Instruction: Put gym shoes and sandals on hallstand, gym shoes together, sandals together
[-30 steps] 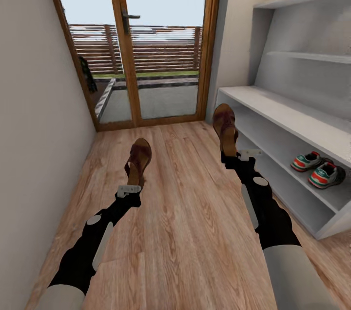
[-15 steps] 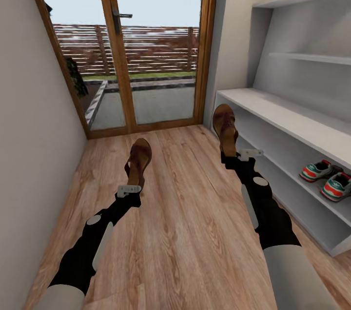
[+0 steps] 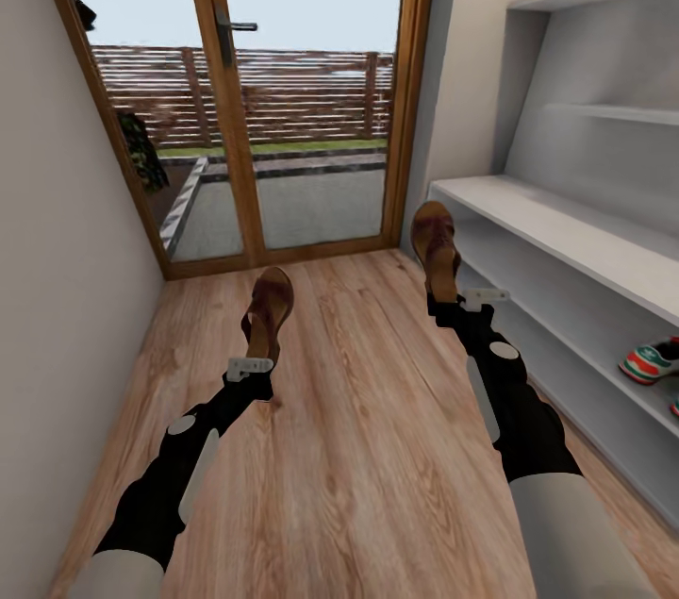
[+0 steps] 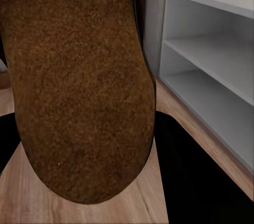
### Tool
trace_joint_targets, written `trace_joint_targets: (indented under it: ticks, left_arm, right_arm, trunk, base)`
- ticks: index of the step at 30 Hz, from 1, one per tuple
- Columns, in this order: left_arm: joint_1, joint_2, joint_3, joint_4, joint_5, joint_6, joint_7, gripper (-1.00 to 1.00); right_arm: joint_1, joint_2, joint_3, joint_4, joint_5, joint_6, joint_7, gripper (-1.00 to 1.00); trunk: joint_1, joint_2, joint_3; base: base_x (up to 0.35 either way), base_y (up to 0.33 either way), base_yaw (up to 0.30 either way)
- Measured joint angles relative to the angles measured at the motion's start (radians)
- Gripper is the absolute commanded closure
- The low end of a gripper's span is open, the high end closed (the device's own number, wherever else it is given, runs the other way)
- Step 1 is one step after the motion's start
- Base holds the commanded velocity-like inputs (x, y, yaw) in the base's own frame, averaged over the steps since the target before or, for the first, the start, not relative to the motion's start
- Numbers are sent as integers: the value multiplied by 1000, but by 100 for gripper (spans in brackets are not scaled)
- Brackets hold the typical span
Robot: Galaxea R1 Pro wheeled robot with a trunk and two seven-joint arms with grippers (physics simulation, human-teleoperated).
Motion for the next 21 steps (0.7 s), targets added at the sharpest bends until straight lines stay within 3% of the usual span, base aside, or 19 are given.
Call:
trace_joint_targets:
  ticks: [12,21]
  left_arm:
    - [0,0,0,0,0,0,0,100]
    - [0,0,0,1,0,0,0,100]
  right_arm:
    - [0,1,0,0,1,0,0,100]
    - [0,1,0,0,1,0,0,100]
  trunk:
    - [0,0,0]
    - [0,0,5]
  base:
    - [341,100,-11]
    - [341,107,-211]
